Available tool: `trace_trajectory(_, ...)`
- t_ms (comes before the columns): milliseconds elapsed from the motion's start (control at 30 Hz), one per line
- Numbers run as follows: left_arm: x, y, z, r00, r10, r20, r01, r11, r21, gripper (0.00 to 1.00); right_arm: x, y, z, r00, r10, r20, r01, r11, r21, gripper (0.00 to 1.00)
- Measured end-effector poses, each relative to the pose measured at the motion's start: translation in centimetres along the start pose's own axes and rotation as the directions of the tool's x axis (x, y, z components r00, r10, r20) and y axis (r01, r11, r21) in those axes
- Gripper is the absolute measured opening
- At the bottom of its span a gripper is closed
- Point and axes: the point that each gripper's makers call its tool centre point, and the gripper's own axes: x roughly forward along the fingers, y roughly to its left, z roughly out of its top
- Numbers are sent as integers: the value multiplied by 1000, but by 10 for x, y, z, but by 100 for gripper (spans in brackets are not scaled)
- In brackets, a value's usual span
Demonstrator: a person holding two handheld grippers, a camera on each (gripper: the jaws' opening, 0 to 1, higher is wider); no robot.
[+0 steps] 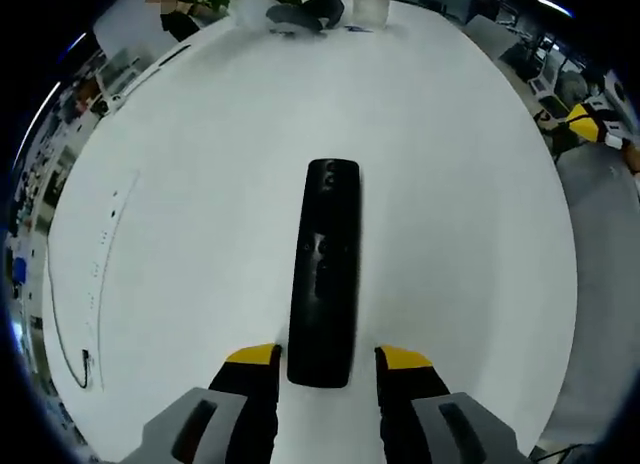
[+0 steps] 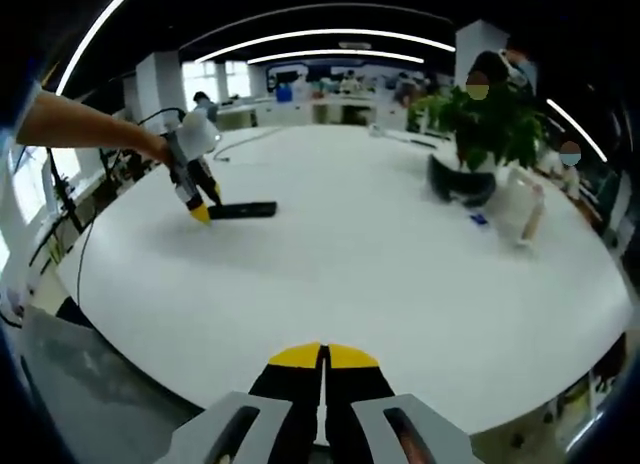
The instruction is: Press the specified remote control buttons in sequence, fully releasing each button before pressing the next.
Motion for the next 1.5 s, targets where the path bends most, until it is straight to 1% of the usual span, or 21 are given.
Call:
trace_trajectory(100, 0, 1, 0, 1000, -1, 1, 1, 1000, 3, 38, 0, 0, 2, 1000, 1, 4, -1, 1000, 3, 0)
trace_trajectory(167, 0, 1, 0, 1000, -1, -12, 1, 1000, -7, 36, 0, 1, 2, 1000, 3, 2, -3, 1000, 0, 0)
trace_trajectory(233, 0, 3, -1, 1000, 10, -29, -11, 1000, -12, 25, 0, 1, 2, 1000, 4, 2, -4, 1000, -5, 0)
trace_trajectory(267, 0, 3, -1, 999, 21, -38, -21, 1000, -11, 23, 0, 1, 2, 1000, 5, 3, -5, 1000, -6, 0)
trace_trajectory(300, 0, 2, -1, 999, 17, -37, -17, 1000, -13, 23, 0, 1, 2, 1000, 4, 4, -4, 1000, -6, 0)
trace_trajectory(433, 2, 2, -3, 998, 32, -48, -33, 999, -20, 23, -1, 0, 3, 1000, 6, 13, -6, 1000, 3, 0)
trace_trajectory(500, 2, 0, -2, 998, 36, -52, -37, 999, -20, 23, -1, 0, 3, 1000, 7, 12, -7, 1000, 2, 0)
trace_trajectory(600, 2, -4, -3, 998, 37, -57, -40, 998, -50, 23, -1, 1, 3, 1000, 10, 14, -10, 1000, -1, 0)
trace_trajectory(733, 2, -12, -4, 997, 38, -62, -41, 998, -43, 23, -2, 1, 4, 1000, 12, 17, -12, 1000, -1, 0)
trace_trajectory(867, 1, -18, -4, 998, 44, -50, -48, 997, -67, 23, -2, 1, 4, 1000, 18, 19, -18, 1000, 7, 0)
trace_trajectory(1067, 1, -30, -4, 998, 47, -30, -49, 997, -67, 23, -2, 2, 5, 1000, 22, 22, -22, 1000, 3, 0)
trace_trajectory(1167, 1, -34, -4, 998, 52, -29, -55, 995, -81, 23, -2, 3, 6, 999, 26, 22, -26, 1000, 1, 0)
trace_trajectory(1300, 2, -41, -3, 998, 49, -34, -52, 996, -67, 23, -2, 3, 7, 999, 30, 32, -30, 1000, 5, 0)
trace_trajectory(1500, 1, -48, -3, 998, 45, -47, -49, 997, -68, 23, -3, 3, 8, 999, 34, 38, -35, 999, 3, 0)
